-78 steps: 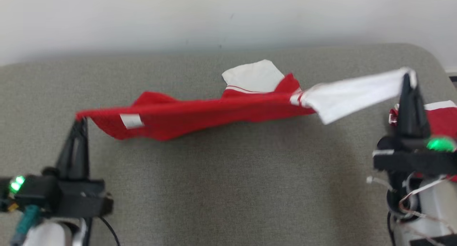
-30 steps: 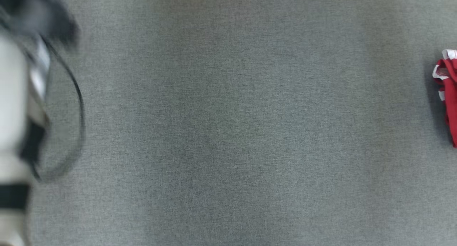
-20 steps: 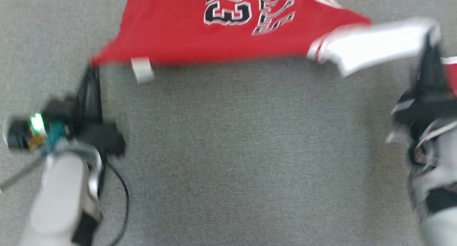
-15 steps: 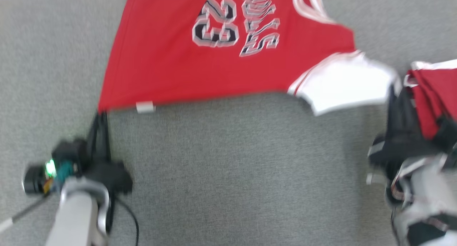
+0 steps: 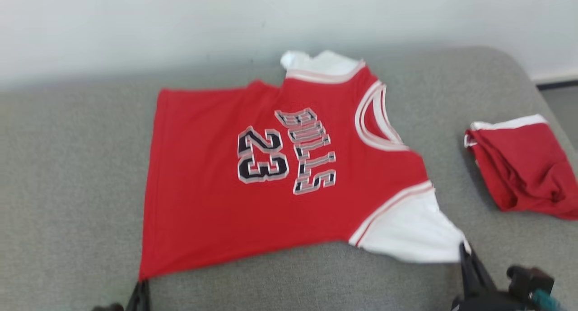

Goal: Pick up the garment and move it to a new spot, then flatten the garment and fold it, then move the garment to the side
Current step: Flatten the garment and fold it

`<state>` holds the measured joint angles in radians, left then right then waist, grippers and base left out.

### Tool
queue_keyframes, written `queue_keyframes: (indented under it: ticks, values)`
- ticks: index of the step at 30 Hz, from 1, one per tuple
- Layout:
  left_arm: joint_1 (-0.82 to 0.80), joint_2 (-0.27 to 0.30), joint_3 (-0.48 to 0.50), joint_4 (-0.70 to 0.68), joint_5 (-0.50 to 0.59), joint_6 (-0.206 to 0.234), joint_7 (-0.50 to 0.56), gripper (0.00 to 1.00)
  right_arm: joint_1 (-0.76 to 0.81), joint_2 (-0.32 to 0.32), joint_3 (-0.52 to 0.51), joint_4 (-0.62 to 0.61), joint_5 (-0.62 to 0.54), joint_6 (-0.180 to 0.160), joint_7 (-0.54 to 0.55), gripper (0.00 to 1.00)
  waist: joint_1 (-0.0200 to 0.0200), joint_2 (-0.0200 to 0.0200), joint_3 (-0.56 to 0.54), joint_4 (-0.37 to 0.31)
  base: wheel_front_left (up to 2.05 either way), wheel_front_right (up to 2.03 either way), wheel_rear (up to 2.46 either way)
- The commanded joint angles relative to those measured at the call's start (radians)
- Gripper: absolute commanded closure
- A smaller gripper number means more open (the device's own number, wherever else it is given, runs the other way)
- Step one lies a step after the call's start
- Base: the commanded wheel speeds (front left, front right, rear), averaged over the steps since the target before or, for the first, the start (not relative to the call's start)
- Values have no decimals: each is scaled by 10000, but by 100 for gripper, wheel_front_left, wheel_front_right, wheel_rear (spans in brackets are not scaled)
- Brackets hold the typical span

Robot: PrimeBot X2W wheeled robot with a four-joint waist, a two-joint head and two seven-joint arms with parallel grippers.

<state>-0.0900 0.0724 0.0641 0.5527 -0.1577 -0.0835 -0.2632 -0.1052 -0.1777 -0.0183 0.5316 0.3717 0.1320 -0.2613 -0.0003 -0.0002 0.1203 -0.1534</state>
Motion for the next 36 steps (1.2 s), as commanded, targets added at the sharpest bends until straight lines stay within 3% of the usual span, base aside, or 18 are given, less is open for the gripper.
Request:
queue_keyframes:
  ticks: [1, 12, 19, 28, 36]
  values:
    - [387, -1, 66, 30, 133, -25, -18, 100, 363, 49, -43, 45, -88, -30, -44, 100, 3, 2, -906, 119, 0, 0, 0]
    - [1530, -157, 374, 83, 260, -245, -20, 100, 1583, 767, -487, 197, -497, -30, -44, 100, 3, 2, -1890, 266, 0, 0, 0]
    - [2110, -206, 494, 211, 10, -217, -20, 100, 2105, 810, -451, 347, -688, -30, -44, 100, 3, 2, -2093, 271, 0, 0, 0]
    - [2245, -206, 220, 31, -396, -92, -20, 100, 2160, 746, -457, 191, -717, -30, -44, 100, 3, 2, -1924, 295, 0, 0, 0]
    - [1359, -211, 0, -1035, -179, -147, -20, 100, 1417, 750, -337, -904, -458, -30, -43, 100, 3, 2, -1256, 351, 0, 0, 0]
